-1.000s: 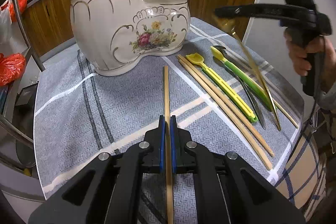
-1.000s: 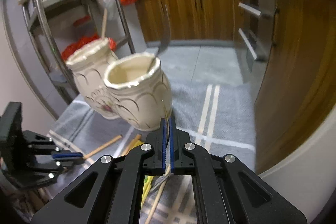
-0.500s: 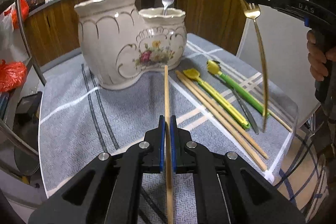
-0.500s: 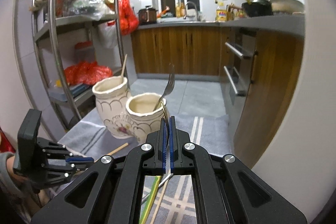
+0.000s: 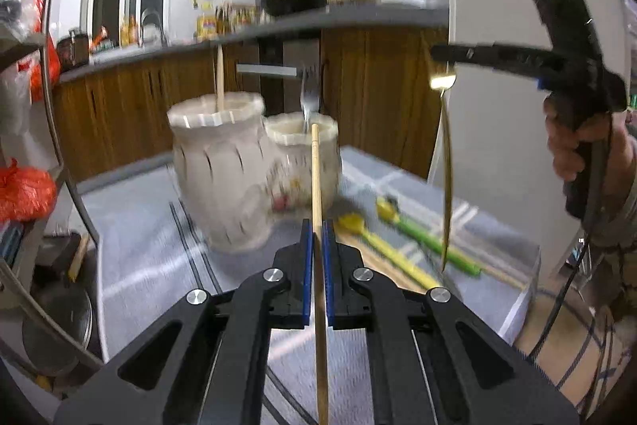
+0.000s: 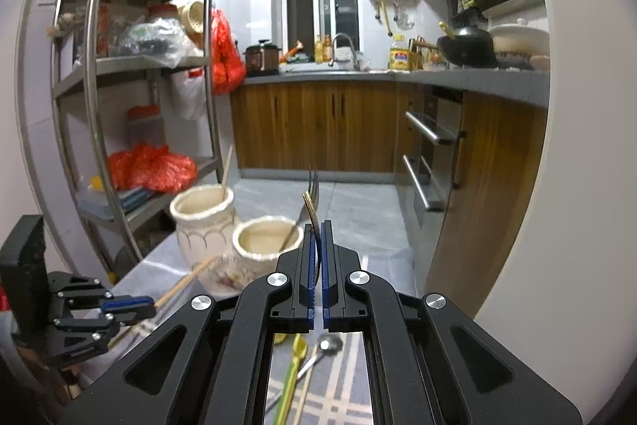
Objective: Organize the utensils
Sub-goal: 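Release chopstick into tall pot with left tool while right releases fork into short pot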
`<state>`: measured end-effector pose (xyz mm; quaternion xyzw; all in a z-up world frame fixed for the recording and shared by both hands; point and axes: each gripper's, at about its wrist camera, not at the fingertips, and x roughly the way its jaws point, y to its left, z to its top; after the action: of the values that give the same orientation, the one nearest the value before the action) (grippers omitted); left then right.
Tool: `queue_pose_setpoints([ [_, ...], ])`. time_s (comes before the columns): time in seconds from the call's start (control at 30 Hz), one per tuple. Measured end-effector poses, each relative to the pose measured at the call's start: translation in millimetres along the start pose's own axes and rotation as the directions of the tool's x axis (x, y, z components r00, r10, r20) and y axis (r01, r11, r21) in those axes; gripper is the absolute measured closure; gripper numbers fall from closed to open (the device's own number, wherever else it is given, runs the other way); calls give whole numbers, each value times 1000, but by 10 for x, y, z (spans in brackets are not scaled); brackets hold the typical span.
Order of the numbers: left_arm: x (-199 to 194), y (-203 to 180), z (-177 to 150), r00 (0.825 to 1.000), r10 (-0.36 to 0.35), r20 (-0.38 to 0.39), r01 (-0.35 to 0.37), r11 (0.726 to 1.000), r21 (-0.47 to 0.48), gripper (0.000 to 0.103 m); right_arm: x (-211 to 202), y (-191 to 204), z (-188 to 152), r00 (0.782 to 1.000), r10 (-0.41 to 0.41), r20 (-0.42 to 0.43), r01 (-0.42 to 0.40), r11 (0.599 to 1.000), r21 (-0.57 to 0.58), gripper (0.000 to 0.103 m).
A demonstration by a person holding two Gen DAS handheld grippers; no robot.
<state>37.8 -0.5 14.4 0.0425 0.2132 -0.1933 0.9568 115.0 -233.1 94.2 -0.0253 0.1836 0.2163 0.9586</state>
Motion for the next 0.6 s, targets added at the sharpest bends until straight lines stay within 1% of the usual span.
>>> queue_pose_setpoints([
  [0.07, -43, 44, 92, 999, 10, 48, -9, 1000, -11, 98, 21, 31, 81, 1000, -5, 12, 5, 1000, -8, 100],
  [0.13, -93, 125, 260, 993, 14, 114, -9, 999, -38, 98, 48, 66, 182, 1000, -9, 26, 10, 1000, -14, 100],
  [0.2, -113, 180, 402, 986, 26, 162, -19, 999, -45, 98, 67, 100, 263, 999, -9, 39, 9, 1000, -17, 100],
  [0.27, -106, 276, 590, 975, 36, 220, -24, 998, -59, 98, 98, 133, 361, 998, -7, 57, 8, 1000, -17, 100],
  [0.33, -69, 399, 767, 964, 28, 264, -4, 996, -90, 98, 143, 164, 469, 997, -10, 77, 12, 1000, -17, 100],
  [0.4, 17, 564, 933, 951, 10, 308, 35, 989, -141, 98, 194, 184, 553, 996, -17, 92, 18, 1000, -15, 100],
  [0.47, 104, 717, 1039, 943, 2, 333, 66, 979, -192, 98, 247, 188, 627, 994, -23, 106, 24, 1000, -7, 100],
  [0.53, 231, 815, 1116, 943, 2, 333, 78, 971, -226, 98, 299, 184, 704, 992, -31, 124, 31, 1000, 6, 100],
  [0.6, 396, 902, 1164, 947, 12, 322, 72, 966, -250, 98, 334, 187, 752, 989, -49, 142, 49, 999, 8, 100],
])
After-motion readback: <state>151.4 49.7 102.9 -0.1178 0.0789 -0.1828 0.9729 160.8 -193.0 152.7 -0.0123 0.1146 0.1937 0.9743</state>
